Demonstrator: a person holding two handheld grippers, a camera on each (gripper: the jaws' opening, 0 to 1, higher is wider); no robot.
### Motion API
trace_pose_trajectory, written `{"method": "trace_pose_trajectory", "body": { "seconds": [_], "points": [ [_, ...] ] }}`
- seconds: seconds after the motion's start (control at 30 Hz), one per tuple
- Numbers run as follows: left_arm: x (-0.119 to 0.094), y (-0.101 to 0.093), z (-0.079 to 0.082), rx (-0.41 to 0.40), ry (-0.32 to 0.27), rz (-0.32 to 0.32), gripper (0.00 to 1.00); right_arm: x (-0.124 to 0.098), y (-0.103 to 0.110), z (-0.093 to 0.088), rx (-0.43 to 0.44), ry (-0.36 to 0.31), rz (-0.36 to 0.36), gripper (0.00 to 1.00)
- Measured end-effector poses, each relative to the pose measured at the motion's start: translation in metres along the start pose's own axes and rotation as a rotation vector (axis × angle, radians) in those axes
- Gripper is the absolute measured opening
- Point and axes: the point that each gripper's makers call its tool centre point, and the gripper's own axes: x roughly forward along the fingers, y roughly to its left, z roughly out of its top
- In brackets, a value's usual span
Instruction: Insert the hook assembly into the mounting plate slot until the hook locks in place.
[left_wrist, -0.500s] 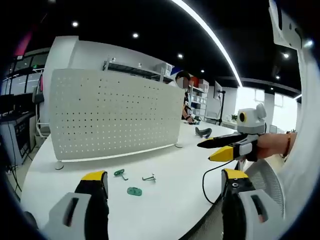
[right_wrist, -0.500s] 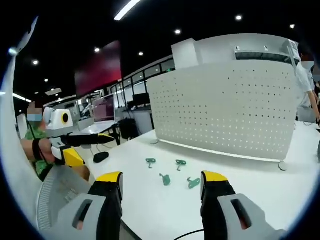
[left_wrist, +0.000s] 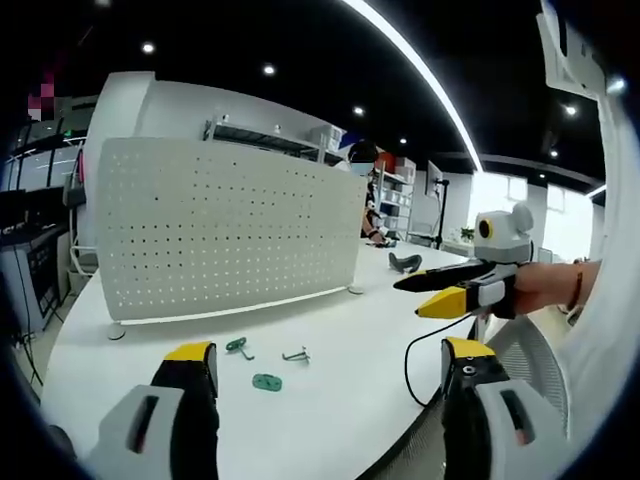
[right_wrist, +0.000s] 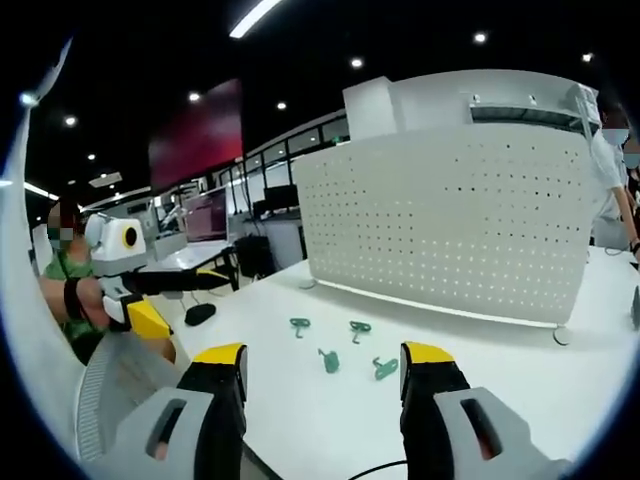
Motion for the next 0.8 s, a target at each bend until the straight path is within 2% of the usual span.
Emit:
{"method": "trace_pose_trajectory", "body": {
  "seconds": [0.27,0.43,0.57,0.8],
  "points": [
    [-0.0024,-0.0029,-0.0029,0.006,0.015,-0.013,0.94,-0.0047,0.0013,-0.0057,0.012,0.014,-0.016,0.61],
    [-0.0026,-0.0044,-0.0037,0.022,0.03,-0.037,0.94,-0.0032,0.0032,-0.0027,0.005,0.012,-0.026,0.61],
    [-0.0026,-0.0011,0.0004,0.014,0.015,-0.047,0.94,-0.0006,0.0044,-0.0019,0.006,0.014,-0.029,0.6],
    [0.0014,0.0045,-0.0053,0.017,0.039,-0.062,0.92,0.0027,0.0059,-0.0068,0.002,0.038,-0.031,0.58]
  ]
}}
